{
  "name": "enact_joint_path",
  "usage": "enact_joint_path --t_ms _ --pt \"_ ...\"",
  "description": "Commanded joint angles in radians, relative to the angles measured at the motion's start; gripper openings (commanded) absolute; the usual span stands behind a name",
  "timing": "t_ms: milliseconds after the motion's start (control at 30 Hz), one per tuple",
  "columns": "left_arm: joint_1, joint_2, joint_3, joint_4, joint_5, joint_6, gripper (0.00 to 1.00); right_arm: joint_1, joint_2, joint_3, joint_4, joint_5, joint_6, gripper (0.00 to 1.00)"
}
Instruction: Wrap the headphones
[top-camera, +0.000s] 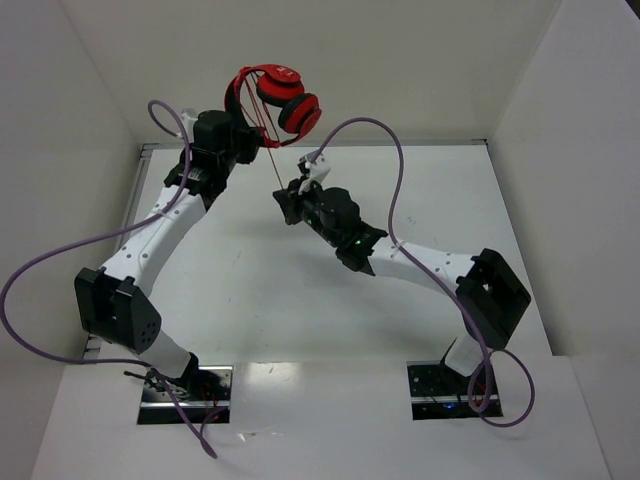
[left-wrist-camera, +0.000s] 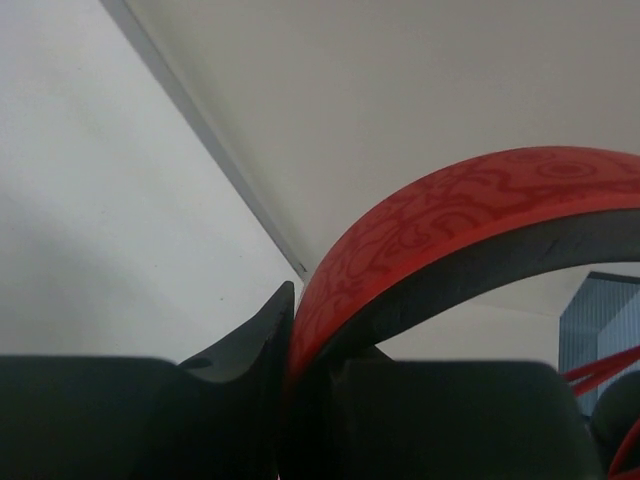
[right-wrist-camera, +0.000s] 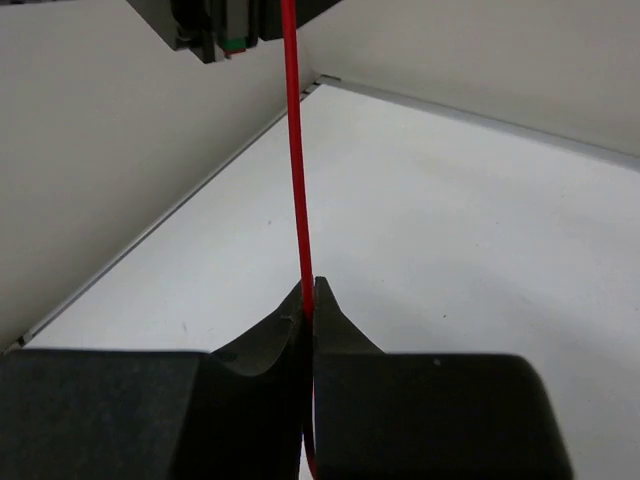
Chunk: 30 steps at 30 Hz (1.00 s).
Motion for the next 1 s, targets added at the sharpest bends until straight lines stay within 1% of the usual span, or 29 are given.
enact_joint_path --t_ms 0,167,333,433,500,533,667,700,767,800,833,867,900,967 --pt "0.015 -0.030 0.101 0.195 0.000 -0.052 0.00 0.019 0.019 -0.046 0.087 0.067 -0.036 0.03" --pt "0.015 -0.052 0.101 0.195 0.000 -0.032 0.00 0.019 0.019 -0.078 0.109 0.119 -0.070 0.03" --pt "0.015 -0.052 0.129 0.195 0.011 -0.021 0.00 0.019 0.019 -0.129 0.147 0.139 -0.070 0.09" --pt "0.015 -0.052 0.140 0.195 0.029 -0.007 0.00 0.019 0.019 -0.129 0.147 0.139 -0.070 0.09" --pt "0.015 -0.043 0.140 0.195 0.040 0.002 0.00 0.019 0.019 -0.138 0.159 0.129 -0.084 0.03" --pt "0.015 -0.043 0.140 0.186 0.052 0.002 0.00 0.019 0.019 -0.138 0.159 0.129 -0.096 0.01" --pt "0.015 -0.043 0.131 0.186 0.053 0.002 0.00 0.019 0.019 -0.138 0.159 0.129 -0.109 0.01" --pt "0.015 -0.052 0.131 0.186 0.043 0.002 0.00 0.019 0.019 -0.149 0.159 0.129 -0.109 0.04" --pt "0.015 -0.052 0.131 0.186 0.043 0.002 0.00 0.019 0.019 -0.159 0.159 0.129 -0.109 0.12" --pt "0.015 -0.052 0.131 0.186 0.043 0.013 0.00 0.019 0.019 -0.170 0.168 0.118 -0.109 0.12" --pt "0.015 -0.052 0.131 0.186 0.043 0.013 0.00 0.019 0.019 -0.170 0.168 0.118 -0.109 0.11" --pt "0.015 -0.052 0.131 0.186 0.043 0.013 0.00 0.019 0.019 -0.170 0.168 0.104 -0.109 0.04" --pt "0.015 -0.052 0.131 0.186 0.043 0.013 0.00 0.019 0.019 -0.170 0.168 0.104 -0.109 0.01" --pt "0.015 -0.052 0.131 0.186 0.043 0.022 0.00 0.019 0.019 -0.149 0.147 0.095 -0.109 0.01"
